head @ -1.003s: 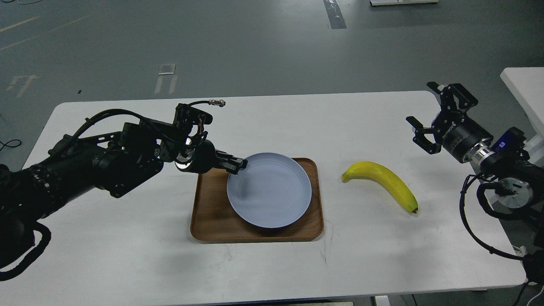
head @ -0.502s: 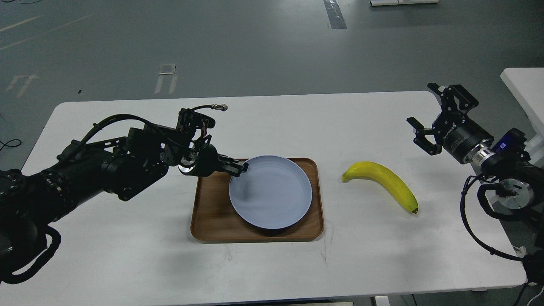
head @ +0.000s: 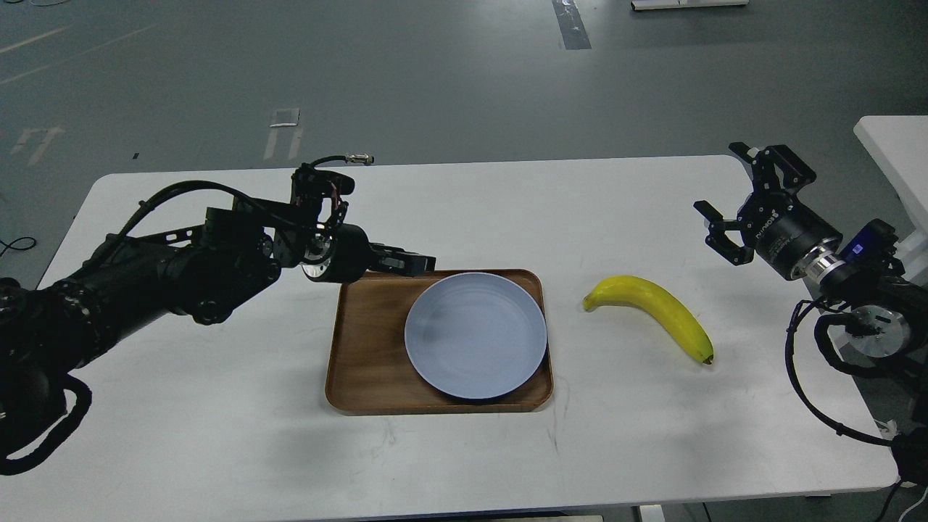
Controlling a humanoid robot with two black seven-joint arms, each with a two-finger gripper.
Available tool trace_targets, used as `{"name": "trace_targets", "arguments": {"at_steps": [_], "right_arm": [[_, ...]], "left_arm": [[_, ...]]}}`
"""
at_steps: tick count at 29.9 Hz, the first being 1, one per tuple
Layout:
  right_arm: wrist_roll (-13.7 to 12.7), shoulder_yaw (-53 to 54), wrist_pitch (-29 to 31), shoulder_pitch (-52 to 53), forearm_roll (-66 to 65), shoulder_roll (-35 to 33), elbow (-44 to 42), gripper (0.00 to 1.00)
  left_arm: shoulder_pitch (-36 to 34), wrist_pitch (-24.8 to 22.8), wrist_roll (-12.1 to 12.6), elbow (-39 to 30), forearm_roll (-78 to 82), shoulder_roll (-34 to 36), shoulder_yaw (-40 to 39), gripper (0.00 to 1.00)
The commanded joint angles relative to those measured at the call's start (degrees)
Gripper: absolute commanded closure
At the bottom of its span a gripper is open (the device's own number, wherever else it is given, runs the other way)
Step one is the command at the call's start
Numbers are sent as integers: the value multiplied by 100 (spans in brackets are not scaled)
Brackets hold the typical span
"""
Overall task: Place banana on plate with both arms
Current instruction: 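Release the plate on the tray and withdraw the left gripper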
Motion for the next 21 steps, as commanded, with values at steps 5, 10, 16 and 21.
{"name": "trace_targets", "arguments": {"at_steps": [5,10,16,21], "right_arm": [[0,3,0,3,0,6,1,0],[0,3,0,12,0,-12,1,0],[0,-23,0,-15,-26,-47,71,0],[0,-32,0,82,-831,-380,185,0]], "left_arm": [[93,-1,0,0,-3602,704,-44,2],[637,-27,0,-1,-6228,1257,-184,2],[1603,-445,0,17,-6902,1601,-1420,2],[2378,-445,0,26,-6902,1637,-2504,2]]}}
